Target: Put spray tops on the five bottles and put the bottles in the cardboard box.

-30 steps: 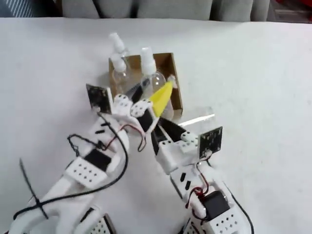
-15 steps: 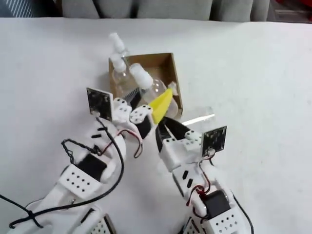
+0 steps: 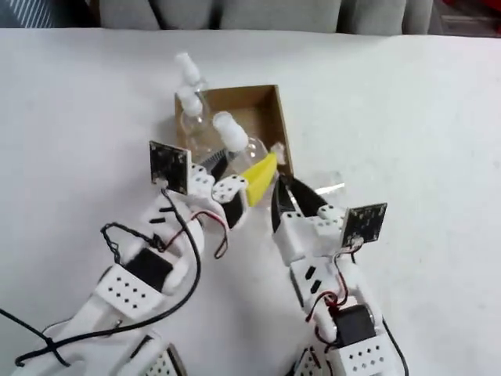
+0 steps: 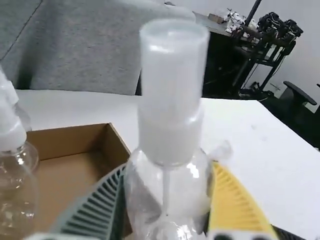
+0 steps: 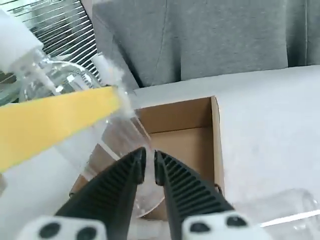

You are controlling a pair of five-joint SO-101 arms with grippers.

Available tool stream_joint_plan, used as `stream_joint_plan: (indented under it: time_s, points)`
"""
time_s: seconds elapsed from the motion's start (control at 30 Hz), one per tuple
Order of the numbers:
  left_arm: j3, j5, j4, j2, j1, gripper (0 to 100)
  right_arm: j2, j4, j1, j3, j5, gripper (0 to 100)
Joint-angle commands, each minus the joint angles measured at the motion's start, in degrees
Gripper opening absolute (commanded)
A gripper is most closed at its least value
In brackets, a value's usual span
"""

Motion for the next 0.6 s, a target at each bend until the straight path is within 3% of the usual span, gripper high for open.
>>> stream_joint_plan:
  time_s: [0.0,0.17,0.4,0.57]
  points:
    - [-0.70,-0.44,0.00,-1.54,0.92,2,-0.84,0.04,0.66,0.44,0.26,1.5]
    - [-0.70,-0.44,-1.32,-1.19,-0.75,2,-0.84,0.22,1.10,0.44,0.26,1.5]
    - [-0.35,-0.44,-4.84,-1.10,-8.84,2,-0.84,4.00,1.10,0.44,0.44,1.7]
    - [-0.35,-0.53,-4.84,-1.01,-13.76,2,-0.84,7.16,1.19,0.44,6.24,1.6]
